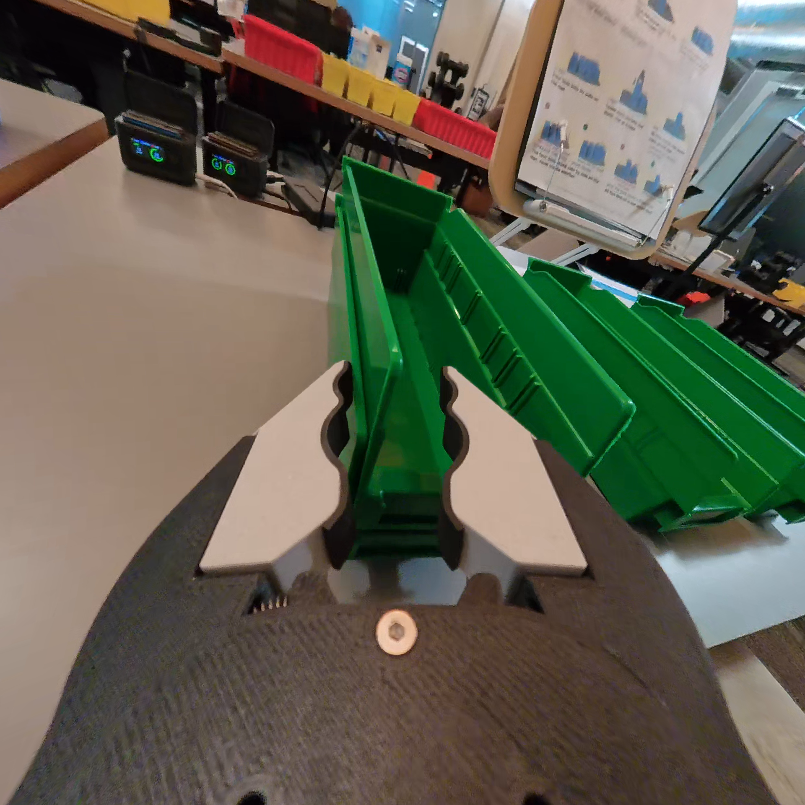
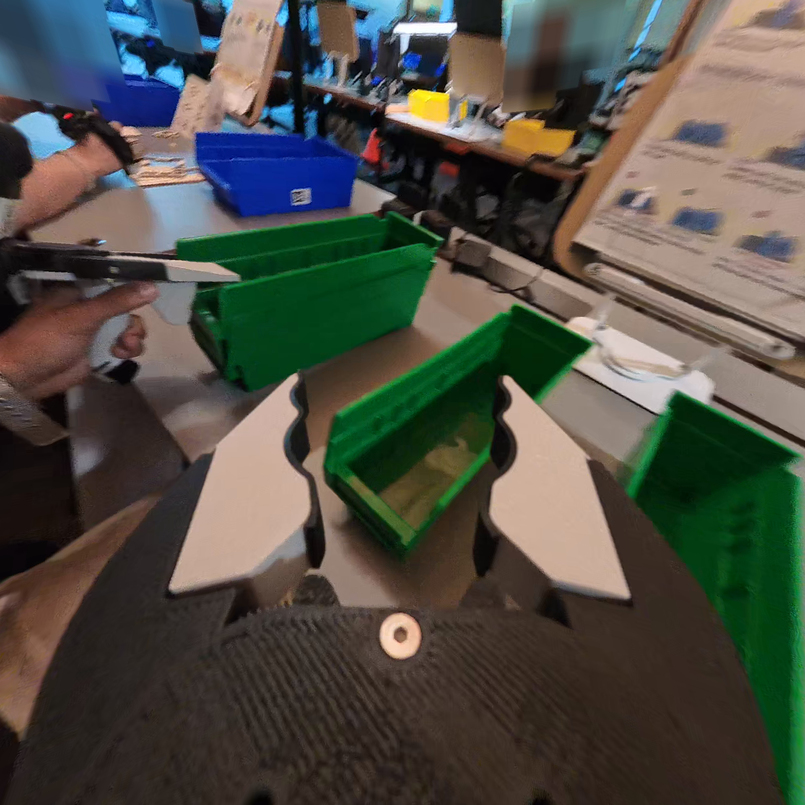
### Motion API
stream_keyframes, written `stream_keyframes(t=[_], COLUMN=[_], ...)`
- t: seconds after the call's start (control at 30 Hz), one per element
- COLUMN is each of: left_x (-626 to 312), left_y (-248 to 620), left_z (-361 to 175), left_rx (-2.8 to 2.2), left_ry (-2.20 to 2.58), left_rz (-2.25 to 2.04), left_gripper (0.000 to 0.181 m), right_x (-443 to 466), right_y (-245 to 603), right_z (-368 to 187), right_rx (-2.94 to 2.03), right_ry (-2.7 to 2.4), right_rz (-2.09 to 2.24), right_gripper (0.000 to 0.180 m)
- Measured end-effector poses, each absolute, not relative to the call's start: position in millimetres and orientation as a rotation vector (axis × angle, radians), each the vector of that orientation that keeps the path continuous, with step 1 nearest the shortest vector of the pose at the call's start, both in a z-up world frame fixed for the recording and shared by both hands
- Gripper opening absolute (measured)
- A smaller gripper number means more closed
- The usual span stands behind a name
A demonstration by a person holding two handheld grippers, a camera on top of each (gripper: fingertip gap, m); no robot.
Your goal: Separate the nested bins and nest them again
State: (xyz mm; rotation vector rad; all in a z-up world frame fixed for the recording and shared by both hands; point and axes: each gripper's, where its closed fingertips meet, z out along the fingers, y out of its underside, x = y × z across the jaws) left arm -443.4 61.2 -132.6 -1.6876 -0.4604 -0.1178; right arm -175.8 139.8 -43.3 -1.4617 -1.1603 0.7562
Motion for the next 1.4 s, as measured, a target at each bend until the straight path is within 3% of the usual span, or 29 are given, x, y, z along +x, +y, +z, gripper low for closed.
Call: stream_keyframes(t=[0.1,0.2,0.37,0.97,1.1,1.4], left_x=[-438.4,-433.3,-423.7,-428.9,-429.6,-433.9], left_y=[58.9,58.1,61.1,60.9,58.3,58.0], left_z=[-134.9,-133.9,-136.3,-154.2,-158.9,-160.2], left_rx=[-1.683,-1.662,-1.697,-1.753,-1.759,-1.760], left_ry=[-0.492,-0.533,-0.495,-0.449,-0.483,-0.472], left_rz=[-0.132,-0.176,-0.112,-0.119,-0.170,-0.077], left_gripper=[0.040,0.042,0.043,0.038,0.022,0.014], right_x=[-131.4,-96.5,-82.4,-116.6,-128.6,-138.1], right_y=[151.7,163.2,174.5,168.5,166.6,166.7], right_z=[-56.1,-65.8,-55.0,-95.6,-106.5,-115.4], right_rx=[-1.408,-1.326,-1.297,-1.435,-1.444,-1.481], right_ry=[-1.005,-0.874,-0.800,-0.934,-1.017,-1.041], right_rz=[0.851,0.922,0.962,1.158,1.121,1.155], right_gripper=[0.087,0.072,0.067,0.061,0.060,0.061])
